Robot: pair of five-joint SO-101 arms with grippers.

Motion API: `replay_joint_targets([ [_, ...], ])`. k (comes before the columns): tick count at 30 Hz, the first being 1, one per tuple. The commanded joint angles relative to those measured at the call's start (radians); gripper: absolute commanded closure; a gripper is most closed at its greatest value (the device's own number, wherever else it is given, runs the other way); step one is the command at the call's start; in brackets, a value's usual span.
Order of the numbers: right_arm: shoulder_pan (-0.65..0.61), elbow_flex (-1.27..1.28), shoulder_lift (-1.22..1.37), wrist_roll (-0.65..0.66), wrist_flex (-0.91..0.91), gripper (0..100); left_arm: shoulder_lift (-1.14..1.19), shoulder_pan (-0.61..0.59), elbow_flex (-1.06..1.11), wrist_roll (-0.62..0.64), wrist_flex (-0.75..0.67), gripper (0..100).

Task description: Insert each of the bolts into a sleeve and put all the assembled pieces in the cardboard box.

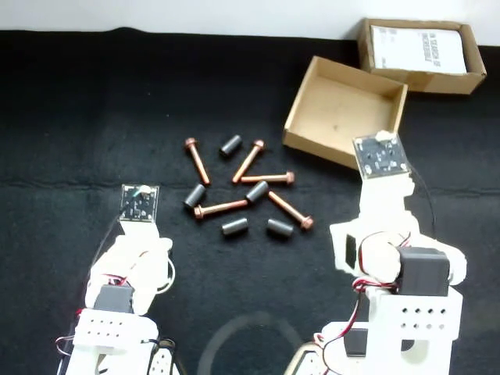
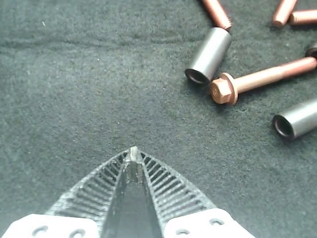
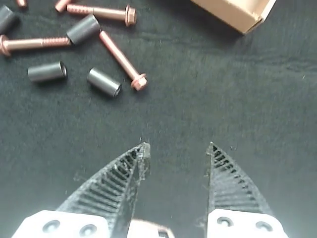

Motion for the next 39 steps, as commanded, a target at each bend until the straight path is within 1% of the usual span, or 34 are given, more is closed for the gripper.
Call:
replay_joint_targets([
  [1, 0.012, -0.033, 0.007, -0.002, 0.035, 81.5, -0.005, 0.019, 0.022, -0.003, 0.002, 99],
  [4, 0.010, -0.016, 0.005, -0.006, 0.035, 81.5, -0.005, 0.002, 0.010, -0.003, 0.012, 99],
  [7, 0.010, -0.013, 0.012, -0.006, 0.054, 81.5, -0.005, -0.065, -0.077, -0.005, 0.084, 99],
  [10, 0.001, -0.015, 0.016, -0.006, 0.076, 81.5, 0.004, -0.111, -0.243, -0.003, 0.207, 99],
  [13, -0.051, -0.013, 0.053, -0.002, 0.101, 81.5, 0.007, -0.113, -0.464, -0.003, 0.397, 99],
  [16, -0.091, -0.019, 0.163, -0.005, 0.101, 81.5, 0.007, -0.111, -0.628, -0.003, 0.537, 92],
  [20, -0.151, -0.042, 0.340, -0.002, 0.101, 81.5, 0.007, -0.111, -0.723, -0.003, 0.637, 82],
  [22, -0.189, -0.073, 0.406, -0.002, 0.101, 81.5, 0.007, -0.113, -0.725, -0.003, 0.641, 79],
  [25, -0.251, -0.150, 0.490, 0.000, 0.099, 81.5, 0.053, -0.113, -0.728, -0.003, 0.640, 77],
  [30, -0.315, -0.285, 0.624, -0.003, 0.059, 81.5, 0.291, -0.111, -0.730, 0.002, 0.600, 78],
  [34, -0.323, -0.317, 0.746, -0.006, -0.070, 81.5, 0.460, -0.113, -0.728, 0.002, 0.542, 78],
  [39, -0.352, -0.321, 0.892, -0.003, -0.254, 81.5, 0.595, -0.119, -0.722, 0.005, 0.365, 78],
])
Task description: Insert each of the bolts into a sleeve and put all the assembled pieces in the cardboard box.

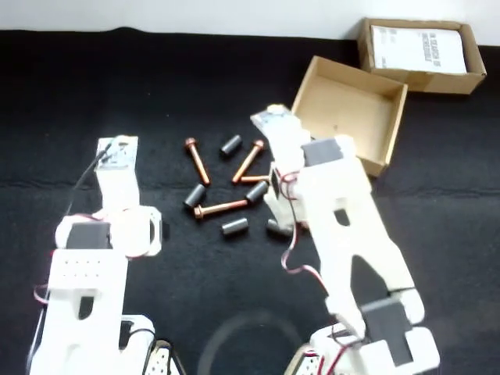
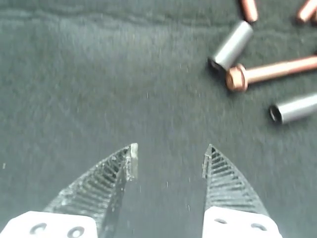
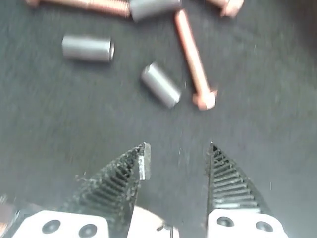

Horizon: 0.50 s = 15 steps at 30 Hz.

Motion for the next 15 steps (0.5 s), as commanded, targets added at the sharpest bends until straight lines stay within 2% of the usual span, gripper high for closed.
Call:
replay_joint_targets([
  [1, -0.044, -0.044, 0.081, -0.002, -0.094, 81.5, 0.077, -0.018, -0.022, 0.018, -0.127, 78],
  [4, -0.114, -0.047, 0.148, 0.031, -0.119, 81.5, 0.116, -0.013, 0.031, 0.117, -0.241, 77],
  [8, -0.205, -0.047, 0.223, 0.130, -0.125, 81.5, 0.127, -0.016, 0.119, 0.133, -0.350, 77],
  [15, -0.177, -0.044, 0.277, 0.153, -0.127, 81.5, 0.131, -0.018, 0.213, 0.130, -0.470, 77],
])
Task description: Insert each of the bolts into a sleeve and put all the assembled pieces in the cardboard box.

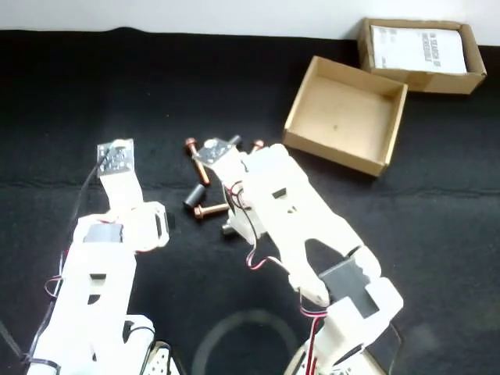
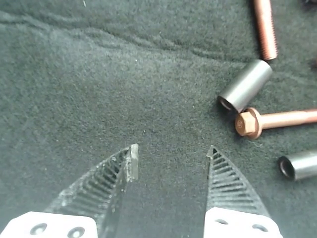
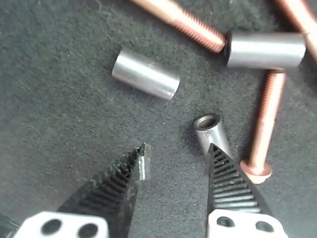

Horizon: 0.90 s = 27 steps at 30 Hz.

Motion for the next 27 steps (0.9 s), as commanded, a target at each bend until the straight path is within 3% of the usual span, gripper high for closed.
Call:
replay_joint_targets([
  [1, 0.036, -0.033, 0.004, 0.015, -0.005, 81.5, 0.002, -0.018, 0.024, 0.005, -0.075, 77],
  [7, 0.117, -0.031, 0.005, 0.035, -0.016, 81.5, 0.002, -0.016, 0.027, 0.005, -0.084, 77],
  [11, 0.124, -0.007, 0.024, 0.103, -0.061, 81.5, 0.004, -0.016, 0.028, 0.005, -0.084, 77],
  [27, 0.130, -0.038, 0.259, 0.104, -0.084, 82.2, 0.004, -0.016, 0.028, 0.005, -0.084, 77],
])
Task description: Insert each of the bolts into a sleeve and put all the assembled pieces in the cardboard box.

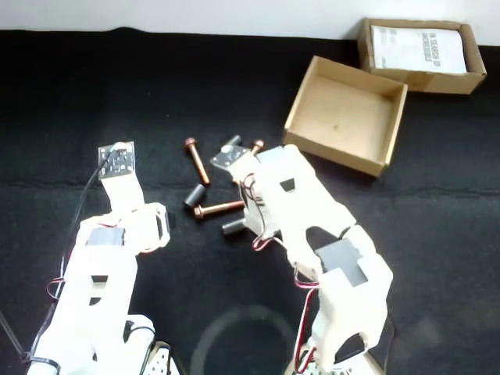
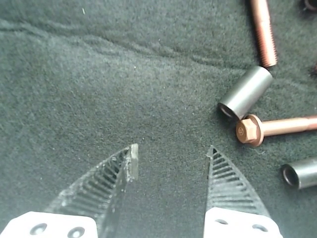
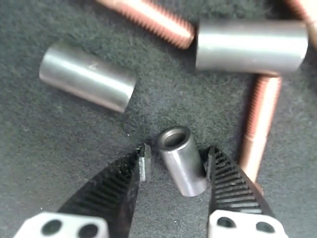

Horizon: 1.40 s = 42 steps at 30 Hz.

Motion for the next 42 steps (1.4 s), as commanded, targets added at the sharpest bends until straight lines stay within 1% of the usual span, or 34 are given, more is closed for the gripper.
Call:
replay_joint_targets([
  [1, 0.022, -0.031, 0.074, 0.014, -0.007, 84.5, 0.002, -0.016, -0.004, 0.005, -0.015, 77],
  [4, 0.041, -0.090, 0.136, 0.011, 0.010, 99.5, 0.002, -0.016, -0.004, 0.009, -0.015, 77],
  [6, 0.053, -0.139, 0.168, 0.009, 0.054, 97.6, 0.002, -0.016, -0.004, 0.009, -0.017, 77],
  [8, 0.071, -0.182, 0.189, 0.009, 0.094, 99.4, 0.004, -0.015, -0.002, 0.009, -0.017, 77],
  [11, 0.108, -0.263, 0.197, 0.009, 0.176, 99.1, 0.004, -0.012, -0.001, 0.009, -0.017, 77],
  [14, 0.143, -0.421, 0.197, 0.009, 0.312, 99.1, 0.004, -0.012, -0.001, 0.009, -0.017, 77],
  [17, 0.170, -0.634, 0.196, 0.009, 0.464, 99.1, 0.005, -0.010, -0.001, 0.009, -0.017, 77],
  [19, 0.196, -0.750, 0.171, 0.002, 0.478, 99.1, 0.005, -0.010, 0.012, 0.009, -0.021, 77],
  [22, 0.248, -0.809, 0.054, -0.052, 0.475, 99.1, 0.005, -0.010, 0.067, 0.009, -0.127, 77],
  [24, 0.263, -0.826, -0.028, -0.058, 0.475, 99.1, 0.005, -0.010, 0.087, 0.011, -0.170, 77],
  [29, 0.321, -0.817, -0.268, -0.060, 0.476, 99.1, 0.005, -0.010, 0.082, 0.008, -0.166, 77],
  [31, 0.363, -0.805, -0.371, -0.060, 0.476, 99.1, 0.005, -0.010, 0.053, 0.006, -0.104, 77],
  [33, 0.412, -0.780, -0.476, -0.060, 0.476, 99.1, 0.005, -0.010, 0.001, 0.005, 0.000, 77],
  [35, 0.473, -0.745, -0.578, -0.060, 0.476, 99.1, 0.005, -0.010, -0.071, -0.028, 0.112, 77],
  [40, 0.656, -0.591, -0.822, -0.057, 0.473, 99.1, 0.005, -0.008, -0.354, -0.143, 0.364, 77],
  [42, 0.740, -0.510, -0.906, -0.055, 0.473, 99.1, 0.005, 0.015, -0.467, -0.173, 0.448, 77],
])
